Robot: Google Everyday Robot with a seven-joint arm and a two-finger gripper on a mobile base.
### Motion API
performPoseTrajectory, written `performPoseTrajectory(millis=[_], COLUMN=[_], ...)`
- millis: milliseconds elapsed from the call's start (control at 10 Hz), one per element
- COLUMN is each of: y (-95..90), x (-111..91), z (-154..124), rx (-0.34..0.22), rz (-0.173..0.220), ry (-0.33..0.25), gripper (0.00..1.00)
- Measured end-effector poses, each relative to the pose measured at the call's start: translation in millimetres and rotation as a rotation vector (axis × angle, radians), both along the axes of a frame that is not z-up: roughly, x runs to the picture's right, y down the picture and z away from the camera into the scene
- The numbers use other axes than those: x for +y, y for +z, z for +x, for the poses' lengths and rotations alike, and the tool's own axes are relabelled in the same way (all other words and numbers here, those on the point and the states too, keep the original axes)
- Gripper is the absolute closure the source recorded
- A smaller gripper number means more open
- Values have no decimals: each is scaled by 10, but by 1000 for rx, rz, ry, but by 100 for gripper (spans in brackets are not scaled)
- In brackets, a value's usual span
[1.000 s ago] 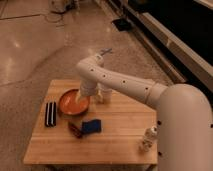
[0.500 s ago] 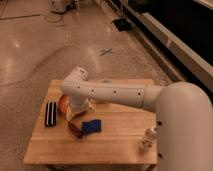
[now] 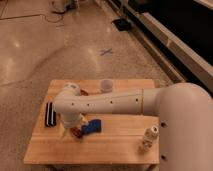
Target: Drag the pepper across the table
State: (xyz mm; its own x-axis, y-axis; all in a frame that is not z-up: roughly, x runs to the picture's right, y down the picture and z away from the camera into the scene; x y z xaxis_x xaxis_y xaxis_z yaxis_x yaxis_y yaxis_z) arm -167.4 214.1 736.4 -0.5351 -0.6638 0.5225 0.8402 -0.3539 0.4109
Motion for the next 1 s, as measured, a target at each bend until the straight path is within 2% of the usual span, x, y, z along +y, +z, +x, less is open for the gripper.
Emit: performPoseTrajectory(millis=[400,800,900,1000], y=[85,247,295,339], x=[282,486,544,588], z=[-1,38,51,65], rx=[-9,-2,-2,0], rz=[5,-40,-53,-62], ry=[4,25,19,14], gripper=[20,20,22,31])
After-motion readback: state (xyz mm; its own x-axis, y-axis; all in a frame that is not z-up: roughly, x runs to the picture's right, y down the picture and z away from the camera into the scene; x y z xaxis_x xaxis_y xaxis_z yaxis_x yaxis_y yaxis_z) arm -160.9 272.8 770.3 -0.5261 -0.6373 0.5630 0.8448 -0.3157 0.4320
